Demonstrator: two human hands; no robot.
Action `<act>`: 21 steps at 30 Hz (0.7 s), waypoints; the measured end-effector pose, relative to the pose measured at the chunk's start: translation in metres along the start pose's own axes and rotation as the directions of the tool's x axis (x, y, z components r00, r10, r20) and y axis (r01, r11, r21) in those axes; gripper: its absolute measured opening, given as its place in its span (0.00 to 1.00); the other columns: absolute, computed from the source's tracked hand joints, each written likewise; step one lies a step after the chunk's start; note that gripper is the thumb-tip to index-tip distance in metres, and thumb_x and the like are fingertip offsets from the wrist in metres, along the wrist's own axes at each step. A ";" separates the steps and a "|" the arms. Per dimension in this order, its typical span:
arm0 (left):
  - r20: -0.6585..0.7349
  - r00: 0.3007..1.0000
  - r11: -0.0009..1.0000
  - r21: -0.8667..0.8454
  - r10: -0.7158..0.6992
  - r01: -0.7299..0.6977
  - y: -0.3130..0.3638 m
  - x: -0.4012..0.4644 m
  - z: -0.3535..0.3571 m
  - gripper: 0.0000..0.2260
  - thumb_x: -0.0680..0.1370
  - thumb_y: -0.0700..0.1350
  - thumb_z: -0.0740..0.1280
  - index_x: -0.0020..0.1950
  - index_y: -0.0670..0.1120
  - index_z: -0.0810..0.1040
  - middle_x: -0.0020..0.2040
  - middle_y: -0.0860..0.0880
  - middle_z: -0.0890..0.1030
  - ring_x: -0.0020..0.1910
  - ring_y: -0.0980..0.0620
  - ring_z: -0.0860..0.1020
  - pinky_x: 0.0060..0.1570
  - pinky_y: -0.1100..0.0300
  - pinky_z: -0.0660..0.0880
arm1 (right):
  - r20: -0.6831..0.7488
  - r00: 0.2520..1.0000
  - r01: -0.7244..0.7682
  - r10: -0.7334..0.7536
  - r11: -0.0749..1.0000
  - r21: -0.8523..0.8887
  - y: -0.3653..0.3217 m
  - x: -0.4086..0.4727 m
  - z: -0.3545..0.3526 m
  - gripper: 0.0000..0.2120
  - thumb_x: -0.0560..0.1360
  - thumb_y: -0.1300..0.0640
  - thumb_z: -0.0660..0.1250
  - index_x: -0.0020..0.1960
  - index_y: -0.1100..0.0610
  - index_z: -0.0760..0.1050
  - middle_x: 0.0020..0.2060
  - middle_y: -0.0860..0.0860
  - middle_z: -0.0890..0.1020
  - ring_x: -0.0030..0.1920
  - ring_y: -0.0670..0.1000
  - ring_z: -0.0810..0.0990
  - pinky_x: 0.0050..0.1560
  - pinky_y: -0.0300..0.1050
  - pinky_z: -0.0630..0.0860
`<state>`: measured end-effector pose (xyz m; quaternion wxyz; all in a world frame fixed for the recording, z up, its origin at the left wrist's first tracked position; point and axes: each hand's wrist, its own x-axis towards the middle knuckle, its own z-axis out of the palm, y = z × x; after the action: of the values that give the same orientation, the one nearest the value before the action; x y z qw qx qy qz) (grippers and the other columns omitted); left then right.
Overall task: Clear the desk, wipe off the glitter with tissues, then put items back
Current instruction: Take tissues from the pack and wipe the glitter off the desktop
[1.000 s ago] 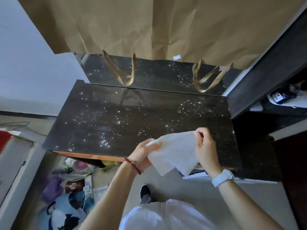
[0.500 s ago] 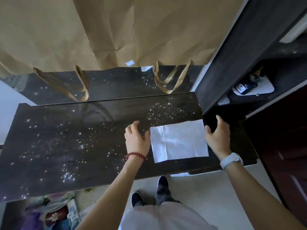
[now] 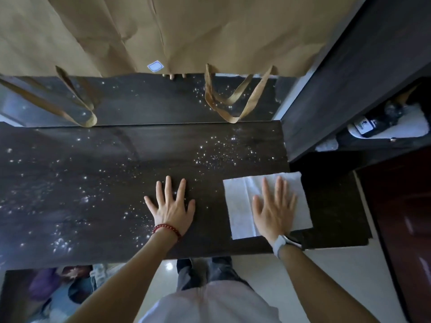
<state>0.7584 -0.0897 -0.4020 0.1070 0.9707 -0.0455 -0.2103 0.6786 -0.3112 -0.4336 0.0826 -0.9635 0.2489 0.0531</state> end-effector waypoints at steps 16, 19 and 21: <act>-0.024 1.000 0.999 0.041 0.000 0.001 -0.006 0.000 -0.012 0.25 0.76 0.61 0.54 0.72 0.61 0.53 0.76 0.51 0.50 0.75 0.48 0.46 0.71 0.41 0.47 | -0.131 0.991 -0.028 0.028 1.000 0.007 -0.025 -0.015 0.009 0.26 0.77 0.48 0.48 0.71 0.60 0.59 0.70 0.61 0.65 0.71 0.61 0.60 0.69 0.62 0.60; -0.027 1.000 0.999 0.036 0.007 -0.006 -0.008 0.001 -0.012 0.23 0.77 0.58 0.55 0.72 0.62 0.54 0.76 0.51 0.51 0.74 0.47 0.47 0.71 0.42 0.48 | -0.048 0.910 0.412 -0.412 0.911 -0.007 -0.061 -0.034 0.015 0.26 0.76 0.47 0.49 0.71 0.56 0.58 0.71 0.57 0.63 0.72 0.58 0.59 0.69 0.59 0.55; -0.020 1.000 1.000 0.015 -0.003 0.003 -0.009 0.003 -0.012 0.22 0.78 0.56 0.55 0.71 0.62 0.55 0.76 0.50 0.51 0.74 0.47 0.47 0.71 0.41 0.48 | 0.005 0.810 0.585 -0.586 0.808 -0.061 -0.065 0.009 0.010 0.26 0.75 0.47 0.50 0.71 0.53 0.59 0.72 0.54 0.63 0.72 0.56 0.61 0.70 0.57 0.53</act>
<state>0.7663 -0.0791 -0.3941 0.0998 0.9736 -0.0447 -0.2004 0.7174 -0.2575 -0.4358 0.0644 -0.9957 -0.0612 0.0255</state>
